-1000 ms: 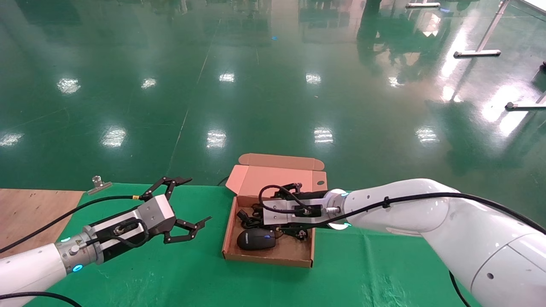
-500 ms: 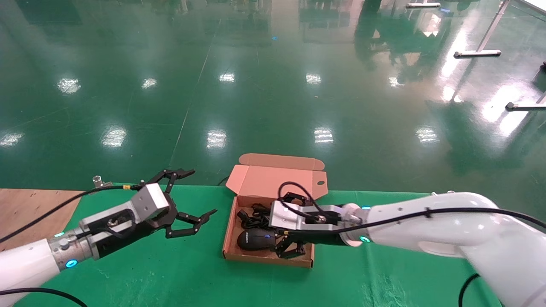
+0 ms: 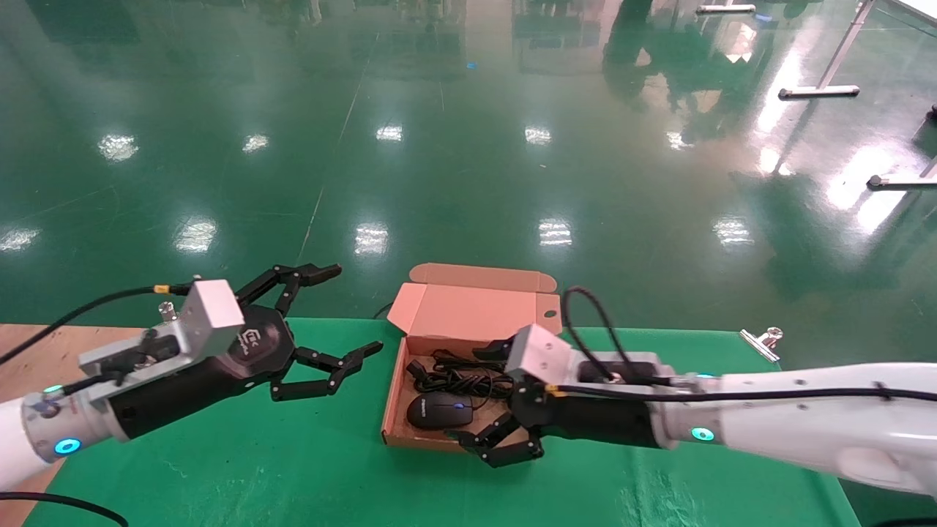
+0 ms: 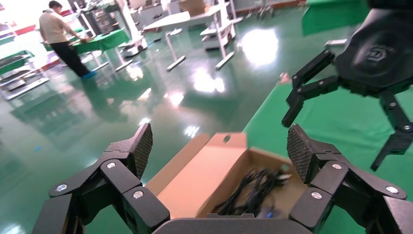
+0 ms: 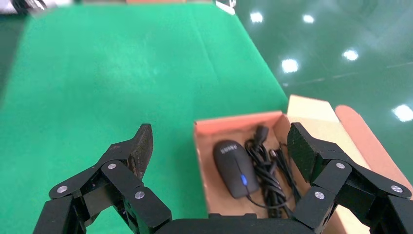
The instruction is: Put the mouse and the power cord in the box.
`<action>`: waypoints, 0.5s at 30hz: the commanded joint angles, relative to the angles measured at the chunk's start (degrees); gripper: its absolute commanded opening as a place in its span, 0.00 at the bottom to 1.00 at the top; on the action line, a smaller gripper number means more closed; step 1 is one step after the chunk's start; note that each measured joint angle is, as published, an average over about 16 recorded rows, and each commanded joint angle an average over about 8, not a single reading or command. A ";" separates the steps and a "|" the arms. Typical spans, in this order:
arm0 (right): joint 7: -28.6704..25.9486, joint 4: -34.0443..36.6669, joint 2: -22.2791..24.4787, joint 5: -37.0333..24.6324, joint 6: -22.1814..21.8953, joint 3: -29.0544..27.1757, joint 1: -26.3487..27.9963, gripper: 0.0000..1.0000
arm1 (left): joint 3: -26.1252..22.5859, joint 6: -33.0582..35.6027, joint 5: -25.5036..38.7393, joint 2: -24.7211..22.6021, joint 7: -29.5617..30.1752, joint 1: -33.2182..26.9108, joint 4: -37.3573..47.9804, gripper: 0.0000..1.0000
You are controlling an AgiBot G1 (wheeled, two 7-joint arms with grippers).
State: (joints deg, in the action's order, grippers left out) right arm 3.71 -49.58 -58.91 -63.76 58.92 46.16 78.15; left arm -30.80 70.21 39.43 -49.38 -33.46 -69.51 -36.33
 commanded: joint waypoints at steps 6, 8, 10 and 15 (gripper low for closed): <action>-3.06 -5.08 5.06 4.64 5.67 -6.39 -3.51 1.00 | 2.79 2.93 0.46 2.71 8.36 1.50 -7.04 1.00; -3.93 -6.52 6.49 5.95 7.28 -8.19 -4.51 1.00 | 3.58 3.75 0.59 3.48 10.72 1.93 -9.03 1.00; -4.80 -7.96 7.93 7.27 8.89 -10.00 -5.50 1.00 | 4.38 4.58 0.72 4.25 13.09 2.35 -11.03 1.00; -7.00 -11.61 11.56 10.59 12.95 -14.58 -8.02 1.00 | 6.38 6.68 1.05 6.20 19.08 3.43 -16.07 1.00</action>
State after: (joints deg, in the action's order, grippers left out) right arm -3.27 -61.18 -47.37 -53.18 71.85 31.60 70.14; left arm -24.43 76.88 40.48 -43.19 -14.41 -66.09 -52.38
